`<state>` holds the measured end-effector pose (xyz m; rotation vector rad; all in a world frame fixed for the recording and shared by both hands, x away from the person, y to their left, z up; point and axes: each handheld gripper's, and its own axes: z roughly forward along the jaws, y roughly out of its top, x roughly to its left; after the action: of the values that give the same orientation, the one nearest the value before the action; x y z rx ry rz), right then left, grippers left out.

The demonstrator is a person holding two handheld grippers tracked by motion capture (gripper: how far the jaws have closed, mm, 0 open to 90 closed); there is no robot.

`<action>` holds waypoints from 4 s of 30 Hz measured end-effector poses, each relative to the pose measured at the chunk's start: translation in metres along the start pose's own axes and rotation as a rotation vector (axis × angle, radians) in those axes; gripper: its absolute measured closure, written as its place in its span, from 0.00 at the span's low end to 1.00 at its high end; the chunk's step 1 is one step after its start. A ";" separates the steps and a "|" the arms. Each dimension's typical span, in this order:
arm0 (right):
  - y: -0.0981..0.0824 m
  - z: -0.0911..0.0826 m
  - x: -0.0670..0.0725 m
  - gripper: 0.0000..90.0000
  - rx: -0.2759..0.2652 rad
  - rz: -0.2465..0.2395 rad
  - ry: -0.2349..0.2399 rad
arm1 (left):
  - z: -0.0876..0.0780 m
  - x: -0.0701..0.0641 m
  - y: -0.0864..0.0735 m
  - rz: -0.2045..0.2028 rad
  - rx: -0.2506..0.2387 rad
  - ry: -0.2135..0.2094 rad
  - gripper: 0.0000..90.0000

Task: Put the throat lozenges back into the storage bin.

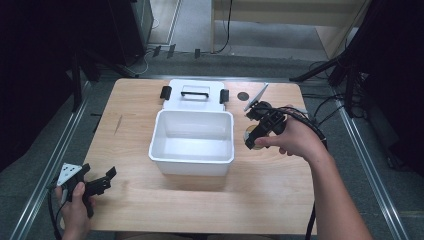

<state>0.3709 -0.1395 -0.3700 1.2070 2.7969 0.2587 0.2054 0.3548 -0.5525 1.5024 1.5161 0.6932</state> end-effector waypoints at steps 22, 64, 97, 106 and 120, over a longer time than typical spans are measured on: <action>0.035 -0.010 0.031 0.22 -0.017 -0.089 0.005 | 0.000 0.000 0.000 -0.001 0.000 0.000 0.00; 0.060 0.026 0.070 0.22 -0.071 -0.508 0.003 | 0.001 0.000 0.000 -0.005 -0.003 -0.005 0.00; 0.058 0.074 0.075 0.21 -0.014 -0.646 -0.038 | 0.001 0.000 0.000 -0.005 0.001 -0.007 0.00; 0.058 0.065 0.069 0.23 -0.053 -0.578 -0.054 | 0.001 0.000 0.000 -0.006 0.003 -0.008 0.00; 0.049 0.022 0.057 0.39 -0.193 -0.439 0.040 | 0.001 0.000 0.000 -0.005 0.004 -0.008 0.00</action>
<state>0.3701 -0.0620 -0.3828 0.5344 2.8920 0.5027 0.2064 0.3549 -0.5527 1.5021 1.5160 0.6808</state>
